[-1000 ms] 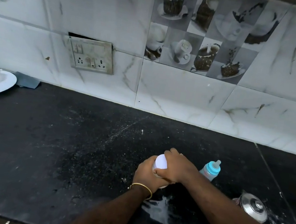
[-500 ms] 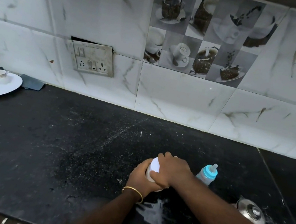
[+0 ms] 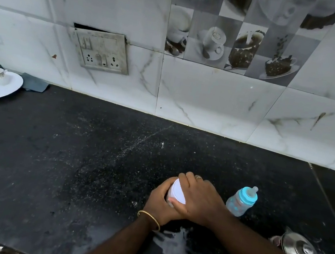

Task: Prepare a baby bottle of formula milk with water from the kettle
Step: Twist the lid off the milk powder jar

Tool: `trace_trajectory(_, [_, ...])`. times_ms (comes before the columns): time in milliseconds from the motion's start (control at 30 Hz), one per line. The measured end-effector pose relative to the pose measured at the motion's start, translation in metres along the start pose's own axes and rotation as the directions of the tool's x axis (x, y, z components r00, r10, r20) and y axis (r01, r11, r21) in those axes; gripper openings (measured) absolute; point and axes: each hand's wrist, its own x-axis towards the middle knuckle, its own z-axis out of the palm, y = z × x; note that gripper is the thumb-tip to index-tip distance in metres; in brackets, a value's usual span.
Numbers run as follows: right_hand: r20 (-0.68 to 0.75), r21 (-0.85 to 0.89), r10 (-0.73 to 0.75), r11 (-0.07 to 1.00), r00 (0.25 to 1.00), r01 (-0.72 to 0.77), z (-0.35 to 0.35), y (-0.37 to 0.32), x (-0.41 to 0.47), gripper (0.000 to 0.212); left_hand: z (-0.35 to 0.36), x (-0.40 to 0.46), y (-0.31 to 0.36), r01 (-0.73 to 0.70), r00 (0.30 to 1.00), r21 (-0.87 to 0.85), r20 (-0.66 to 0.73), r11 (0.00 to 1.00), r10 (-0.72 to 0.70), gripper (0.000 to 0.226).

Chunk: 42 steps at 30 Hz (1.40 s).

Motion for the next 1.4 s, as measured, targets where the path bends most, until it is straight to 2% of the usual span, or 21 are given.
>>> trace_trajectory(67, [0.066,0.029,-0.139,0.99,0.988,0.137,-0.009,0.011,0.0,0.07,-0.002,0.002,-0.002,-0.006,1.0,0.012,0.016,1.0,0.005,0.077])
trace_trajectory(133, [0.163,0.086,-0.22,0.974,0.962,0.208,-0.021,0.018,0.001,0.066,-0.003,0.001,-0.002,0.002,1.0,0.024,0.013,1.0,-0.002,0.074])
trace_trajectory(200, [0.232,0.118,-0.17,0.982,0.958,0.146,-0.033,0.014,0.001,0.076,-0.005,0.0,0.0,0.021,0.999,0.033,0.023,0.999,-0.022,0.078])
trace_trajectory(267, [0.26,0.077,0.001,0.997,0.966,-0.022,-0.044,0.004,0.003,0.088,-0.005,0.0,0.001,0.034,0.998,0.039,0.048,0.999,-0.036,0.085])
trace_trajectory(333, [0.318,-0.002,0.104,0.994,0.942,-0.109,-0.054,-0.005,0.009,0.079,-0.006,-0.001,0.004,0.071,0.996,0.031,0.056,0.997,-0.073,0.089])
trace_trajectory(400, [0.392,0.07,0.08,0.991,0.916,-0.116,-0.058,-0.007,0.014,0.061,-0.005,-0.001,0.005,0.09,0.995,0.031,0.049,0.995,-0.091,0.089])
trace_trajectory(467, [0.473,0.162,0.025,0.98,0.881,-0.115,-0.065,-0.005,0.016,0.08,-0.005,0.0,0.006,0.087,0.995,0.053,0.047,0.995,-0.089,0.087])
trace_trajectory(533, [0.456,0.138,0.111,0.972,0.883,-0.193,-0.063,-0.004,0.016,0.093,-0.006,0.0,0.007,0.086,0.995,0.065,0.051,0.994,-0.089,0.086])
trace_trajectory(600, [0.409,0.066,0.254,0.95,0.876,-0.306,-0.066,-0.006,0.018,0.085,-0.007,0.0,0.008,0.097,0.993,0.038,0.063,0.995,-0.1,0.086])
trace_trajectory(633, [0.398,0.051,0.259,0.952,0.88,-0.303,-0.066,-0.006,0.019,0.076,-0.006,-0.001,0.008,0.102,0.992,0.031,0.066,0.994,-0.104,0.086])
trace_trajectory(700, [0.446,0.111,0.158,0.967,0.881,-0.229,-0.067,-0.007,0.019,0.064,-0.006,-0.002,0.008,0.099,0.993,0.039,0.059,0.994,-0.101,0.085])
trace_trajectory(767, [0.498,0.13,0.079,0.978,0.863,-0.164,-0.069,-0.009,0.017,0.081,-0.007,-0.002,0.009,0.089,0.994,0.058,0.061,0.994,-0.092,0.085])
trace_trajectory(833, [0.483,0.064,0.192,0.965,0.854,-0.254,-0.067,-0.013,0.015,0.089,-0.007,-0.002,0.009,0.09,0.993,0.066,0.067,0.994,-0.095,0.087])
trace_trajectory(900, [0.444,0.034,0.301,0.936,0.844,-0.351,-0.068,-0.016,0.017,0.081,-0.008,-0.002,0.009,0.108,0.991,0.048,0.068,0.993,-0.111,0.087])
trace_trajectory(967, [0.465,0.107,0.227,0.945,0.856,-0.309,-0.067,-0.014,0.016,0.072,-0.007,-0.003,0.01,0.104,0.992,0.056,0.063,0.993,-0.108,0.088])
trace_trajectory(1033, [0.51,0.148,0.135,0.959,0.85,-0.241,-0.068,-0.012,0.014,0.09,-0.008,-0.003,0.011,0.093,0.993,0.067,0.068,0.993,-0.097,0.087])
trace_trajectory(1100, [0.516,0.094,0.21,0.95,0.83,-0.299,-0.065,-0.012,0.012,0.1,-0.008,-0.002,0.009,0.085,0.993,0.061,0.08,0.995,-0.089,0.087])
trace_trajectory(1167, [0.458,0.067,0.295,0.929,0.838,-0.364,-0.065,-0.014,0.013,0.087,-0.009,-0.003,0.009,0.1,0.992,0.023,0.078,0.995,-0.101,0.087])
trace_trajectory(1233, [0.428,0.09,0.226,0.953,0.875,-0.29,-0.065,-0.015,0.014,0.071,-0.008,-0.004,0.01,0.106,0.992,0.018,0.073,0.994,-0.107,0.088])
trace_trajectory(1333, [0.405,0.128,0.065,0.984,0.912,-0.127,-0.072,-0.01,0.011,0.076,-0.009,-0.004,0.012,0.111,0.99,0.056,0.083,0.992,-0.116,0.09])
trace_trajectory(1400, [0.368,0.158,0.015,0.984,0.93,-0.079,-0.074,-0.007,0.01,0.073,-0.009,-0.004,0.014,0.138,0.985,0.047,0.094,0.989,-0.142,0.092])
